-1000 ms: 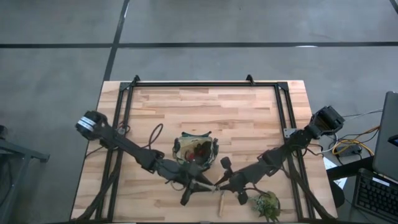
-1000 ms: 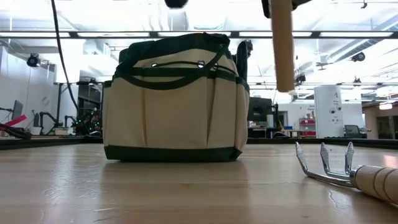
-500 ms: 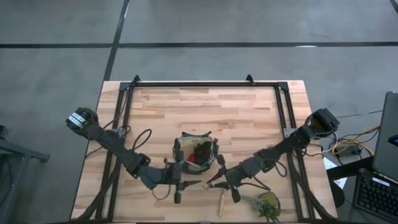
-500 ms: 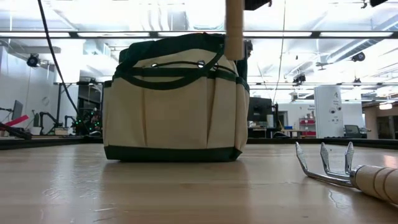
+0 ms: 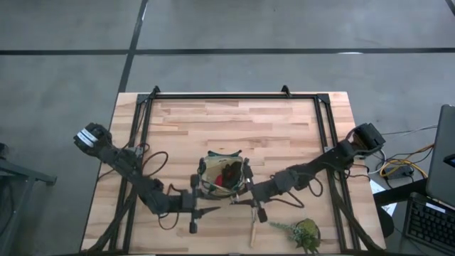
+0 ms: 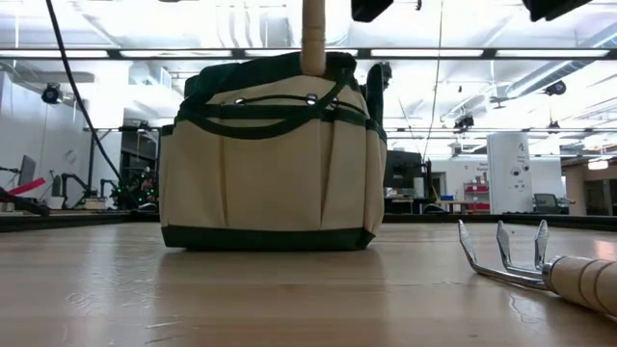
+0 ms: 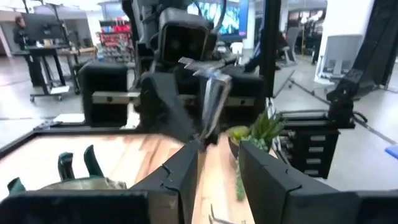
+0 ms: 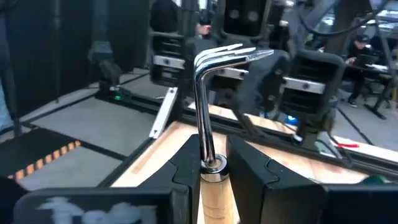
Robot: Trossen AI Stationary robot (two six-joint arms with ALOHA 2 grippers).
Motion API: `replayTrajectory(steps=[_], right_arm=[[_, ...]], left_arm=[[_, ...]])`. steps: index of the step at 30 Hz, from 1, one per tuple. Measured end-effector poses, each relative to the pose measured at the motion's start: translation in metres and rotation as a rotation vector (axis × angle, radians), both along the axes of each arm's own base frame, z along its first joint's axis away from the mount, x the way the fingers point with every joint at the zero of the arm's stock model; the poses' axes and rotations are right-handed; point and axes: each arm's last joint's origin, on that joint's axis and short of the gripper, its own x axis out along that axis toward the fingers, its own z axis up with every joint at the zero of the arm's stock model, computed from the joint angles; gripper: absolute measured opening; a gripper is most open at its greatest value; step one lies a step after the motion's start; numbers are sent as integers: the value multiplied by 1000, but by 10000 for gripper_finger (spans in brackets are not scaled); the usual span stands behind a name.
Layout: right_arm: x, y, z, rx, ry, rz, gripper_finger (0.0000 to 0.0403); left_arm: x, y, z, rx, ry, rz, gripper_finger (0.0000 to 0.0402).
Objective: Pick & Place Garden tools in Gardening bag
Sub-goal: Put the brown hand rake into the gardening bag
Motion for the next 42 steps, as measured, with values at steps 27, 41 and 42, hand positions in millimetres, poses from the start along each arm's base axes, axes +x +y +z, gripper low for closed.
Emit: replayTrajectory(steps=[27,41,42], right_arm=[[38,-15,-10,-67,-15,-112,49],[40,-14,-4,-67,-31,-106,12],[40,-13,-3,-63,-35,-105,12]], left_arm=[[-10,-9,5,32,-37,-39,119],[-10,-9,5,30,-38,-40,120],[-10,-9,5,30,-39,-39,120]])
